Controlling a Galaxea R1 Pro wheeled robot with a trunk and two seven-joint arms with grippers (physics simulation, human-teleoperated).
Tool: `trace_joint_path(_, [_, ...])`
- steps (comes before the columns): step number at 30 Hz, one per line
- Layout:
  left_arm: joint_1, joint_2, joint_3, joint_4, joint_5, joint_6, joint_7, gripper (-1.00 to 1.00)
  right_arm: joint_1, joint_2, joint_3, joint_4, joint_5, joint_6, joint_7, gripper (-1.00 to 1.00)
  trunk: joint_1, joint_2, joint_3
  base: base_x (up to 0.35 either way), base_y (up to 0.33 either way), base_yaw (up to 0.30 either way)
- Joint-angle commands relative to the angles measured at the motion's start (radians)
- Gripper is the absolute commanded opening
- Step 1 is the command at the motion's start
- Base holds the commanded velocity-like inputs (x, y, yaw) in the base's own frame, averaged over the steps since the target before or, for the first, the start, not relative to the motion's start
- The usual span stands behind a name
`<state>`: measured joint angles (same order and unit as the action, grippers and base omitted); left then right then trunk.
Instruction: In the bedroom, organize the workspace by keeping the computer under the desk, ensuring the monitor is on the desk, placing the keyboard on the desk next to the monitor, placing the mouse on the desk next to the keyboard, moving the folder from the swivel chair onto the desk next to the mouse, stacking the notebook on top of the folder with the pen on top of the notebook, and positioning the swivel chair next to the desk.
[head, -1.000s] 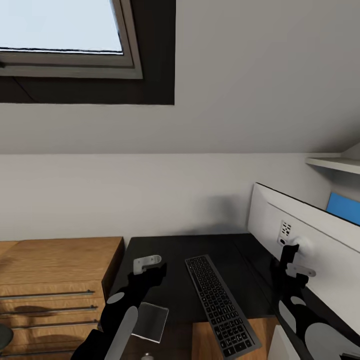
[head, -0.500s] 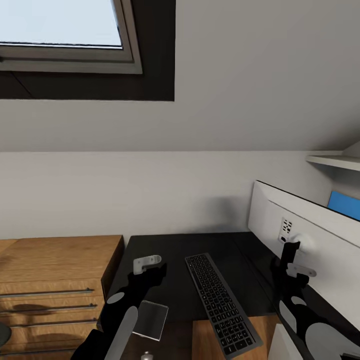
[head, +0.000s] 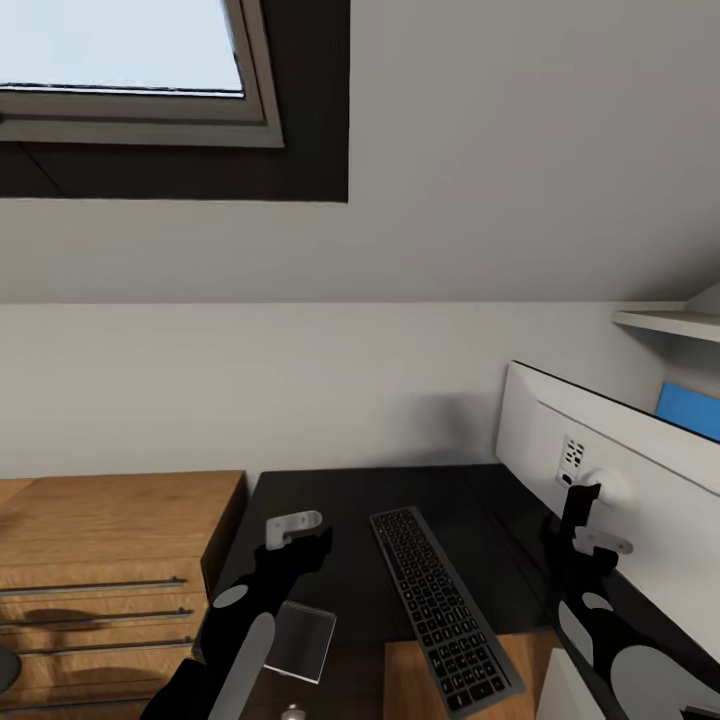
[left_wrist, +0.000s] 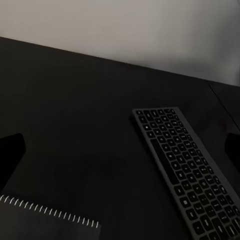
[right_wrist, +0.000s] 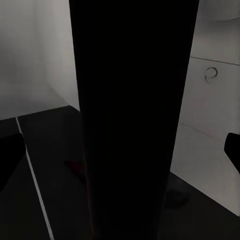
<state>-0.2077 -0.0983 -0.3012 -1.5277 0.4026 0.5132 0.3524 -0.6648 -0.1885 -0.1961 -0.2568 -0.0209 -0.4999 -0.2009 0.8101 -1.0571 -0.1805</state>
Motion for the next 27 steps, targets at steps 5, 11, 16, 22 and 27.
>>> trace_joint_path(5, [-0.001, 0.009, -0.001, 0.000, 0.012, 0.003, 0.009, 1.00, -0.001, 0.000, 0.001, 0.001, -0.002, -0.003, -0.002, 1.00, 0.000, -0.001, -0.001, 0.105, -0.057, 0.000])
trace_joint_path(11, [-0.001, 0.012, -0.001, 0.001, 0.013, 0.003, 0.009, 1.00, -0.001, 0.000, 0.001, 0.001, -0.002, -0.003, -0.002, 1.00, 0.000, -0.001, -0.001, 0.011, -0.006, 0.000])
trace_joint_path(16, [-0.001, 0.012, -0.001, 0.000, 0.013, 0.003, 0.009, 1.00, -0.001, 0.000, 0.001, 0.001, -0.002, -0.003, -0.002, 1.00, 0.000, -0.001, -0.001, 0.000, 0.000, 0.000])
trace_joint_path(22, [-0.001, 0.012, -0.001, 0.001, 0.013, 0.003, 0.008, 1.00, -0.001, 0.000, 0.001, 0.001, -0.002, -0.003, -0.002, -1.00, 0.000, -0.001, -0.001, 0.000, 0.000, 0.000])
trace_joint_path(27, [-0.001, 0.012, -0.001, 0.001, 0.013, 0.004, 0.009, 1.00, -0.001, 0.000, 0.001, 0.001, -0.002, -0.005, -0.002, -1.00, 0.000, -0.001, -0.001, 0.000, 0.000, 0.000])
